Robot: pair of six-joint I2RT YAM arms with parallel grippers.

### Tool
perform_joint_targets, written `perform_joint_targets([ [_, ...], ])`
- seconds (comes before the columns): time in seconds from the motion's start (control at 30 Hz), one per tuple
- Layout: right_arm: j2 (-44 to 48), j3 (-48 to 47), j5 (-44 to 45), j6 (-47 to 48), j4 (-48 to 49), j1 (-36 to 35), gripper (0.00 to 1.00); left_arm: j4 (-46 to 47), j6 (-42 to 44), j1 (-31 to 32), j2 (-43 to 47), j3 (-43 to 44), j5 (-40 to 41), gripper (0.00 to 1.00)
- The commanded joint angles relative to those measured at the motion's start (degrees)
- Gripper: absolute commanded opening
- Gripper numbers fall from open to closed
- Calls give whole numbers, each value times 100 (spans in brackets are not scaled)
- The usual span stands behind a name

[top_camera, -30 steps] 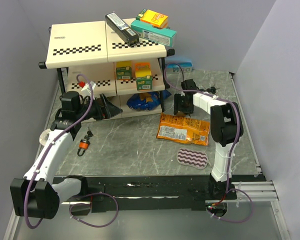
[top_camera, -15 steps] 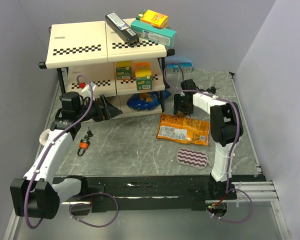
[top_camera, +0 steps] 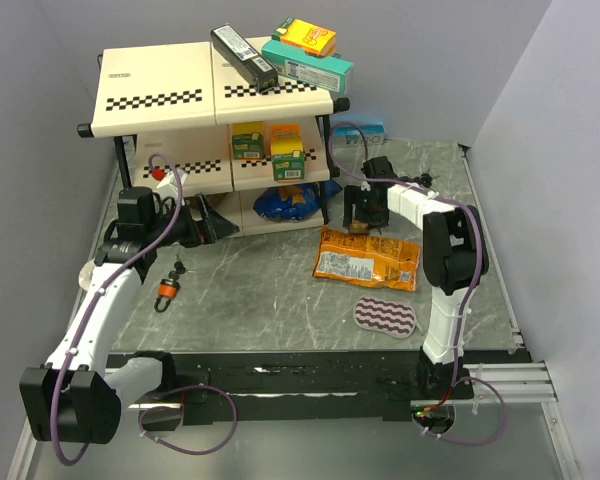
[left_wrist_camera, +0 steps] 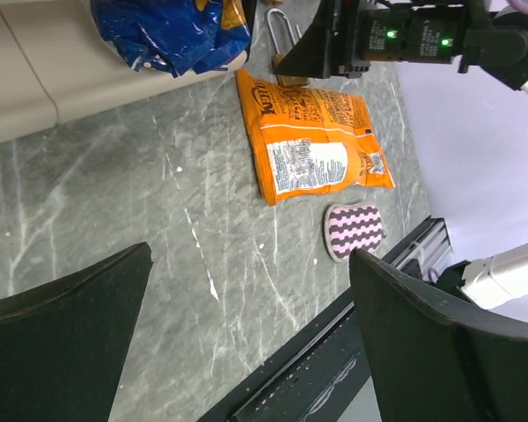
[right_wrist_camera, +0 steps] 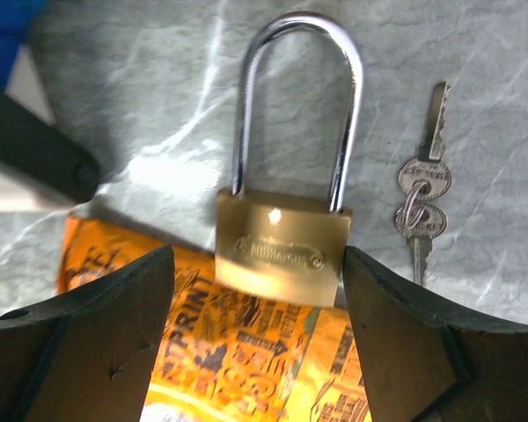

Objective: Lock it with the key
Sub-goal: Place the lock at the center of the board, then pick up the lock from the center of the board.

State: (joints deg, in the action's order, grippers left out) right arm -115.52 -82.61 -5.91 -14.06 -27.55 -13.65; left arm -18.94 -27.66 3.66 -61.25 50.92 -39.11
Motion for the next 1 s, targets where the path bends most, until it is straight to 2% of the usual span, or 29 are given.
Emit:
perform_joint_targets([
  [0.0, 680, -142, -322, 9, 57, -59, 84, -268, 322, -225, 289, 235, 0, 99],
  [0.03, 802, -98, -384, 26, 57, -68, 84, -338, 471, -286, 333, 235, -17, 97],
  [0.17, 1189, 43, -437, 184, 4, -68, 86, -935, 1208, -699, 587, 287, -122, 96],
  [0.2, 1277, 78, -437, 228, -22, -68, 87, -1354, 1454, -848, 623, 322, -149, 96],
  [0.27, 1550, 175, -428, 386, -49, -59, 90, -1778, 2218, -1016, 667, 471, -123, 96],
  [0.3, 1664, 210, -402, 457, -83, -76, 91, -2258, 2865, -1217, 676, 533, -166, 96],
  [0.37, 2059, 394, -332, 676, -49, -76, 96, -2805, 3484, -1341, 650, 804, -45, 96],
  [0.43, 2523, 622, -297, 852, 56, -76, 100, -3280, 4388, -1412, 641, 885, 384, 96],
  [0.47, 2674, 701, -331, 1035, 118, -59, 100, -3370, 4566, -1534, 624, 981, 491, 96],
  [0.5, 2823, 781, -384, 1107, 205, -59, 100, -3501, 5264, -1544, 606, 1034, 588, 96],
  [0.6, 3447, 1044, -551, 1362, 390, -33, 100, -3993, 6294, -1561, 518, 982, 1185, 96],
  [0.67, 3896, 1246, -569, 1528, 540, -24, 100, -4100, 6527, -1561, 483, 728, 1562, 96],
  [0.8, 4581, 1746, -735, 1609, 654, 3, 100, -4153, 6730, -1561, 308, 244, 1801, 96],
  [0.97, 5610, 2389, -1454, 1792, 909, 20, 100, -3407, 6256, -1561, -61, -389, 2127, 96],
])
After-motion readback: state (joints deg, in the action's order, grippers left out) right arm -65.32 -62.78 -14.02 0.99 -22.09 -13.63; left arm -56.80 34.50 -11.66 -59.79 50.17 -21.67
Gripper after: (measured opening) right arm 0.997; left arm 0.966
